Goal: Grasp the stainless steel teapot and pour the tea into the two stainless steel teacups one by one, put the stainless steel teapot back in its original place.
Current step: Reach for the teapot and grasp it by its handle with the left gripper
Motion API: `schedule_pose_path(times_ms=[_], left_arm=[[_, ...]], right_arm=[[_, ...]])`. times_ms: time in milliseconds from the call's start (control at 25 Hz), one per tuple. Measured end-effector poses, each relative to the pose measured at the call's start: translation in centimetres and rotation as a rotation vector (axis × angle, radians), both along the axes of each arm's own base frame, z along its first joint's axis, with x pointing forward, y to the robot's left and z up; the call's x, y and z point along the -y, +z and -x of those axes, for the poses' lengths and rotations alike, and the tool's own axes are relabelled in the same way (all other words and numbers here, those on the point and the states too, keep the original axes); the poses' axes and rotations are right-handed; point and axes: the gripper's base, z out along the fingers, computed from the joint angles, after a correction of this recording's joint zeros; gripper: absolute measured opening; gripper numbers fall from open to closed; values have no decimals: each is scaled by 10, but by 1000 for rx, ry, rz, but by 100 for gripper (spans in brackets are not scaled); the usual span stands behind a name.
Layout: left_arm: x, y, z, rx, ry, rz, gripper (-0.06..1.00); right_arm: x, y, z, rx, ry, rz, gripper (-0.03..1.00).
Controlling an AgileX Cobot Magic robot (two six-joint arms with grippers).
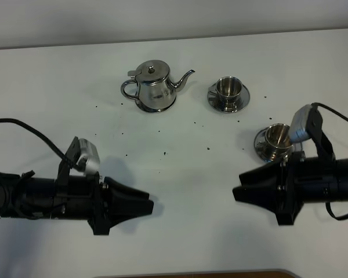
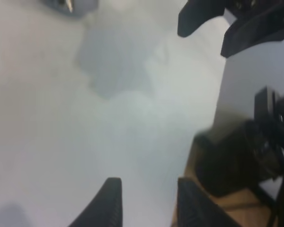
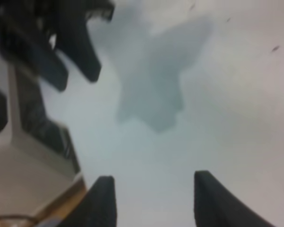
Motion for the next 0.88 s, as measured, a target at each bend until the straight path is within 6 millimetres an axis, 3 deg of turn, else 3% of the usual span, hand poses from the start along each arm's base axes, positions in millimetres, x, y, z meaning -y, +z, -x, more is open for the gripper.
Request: schedule_pose_path(times_ms=[240,480,680,880], left_arm=[[2,29,-24,52,41,15,34],[-3,63,-50,84,120,-111,34],[-8,86,-67,69,203,-203,34],[-13,101,-79,-24,253,-303,34]], right_arm=[[-6,19,-28,73,-58,-24,38],[-2,46,-52,121,-173,106,38],[8,76,-56,81,-282,233,38],[24,104,-43,24,-337,398,38]])
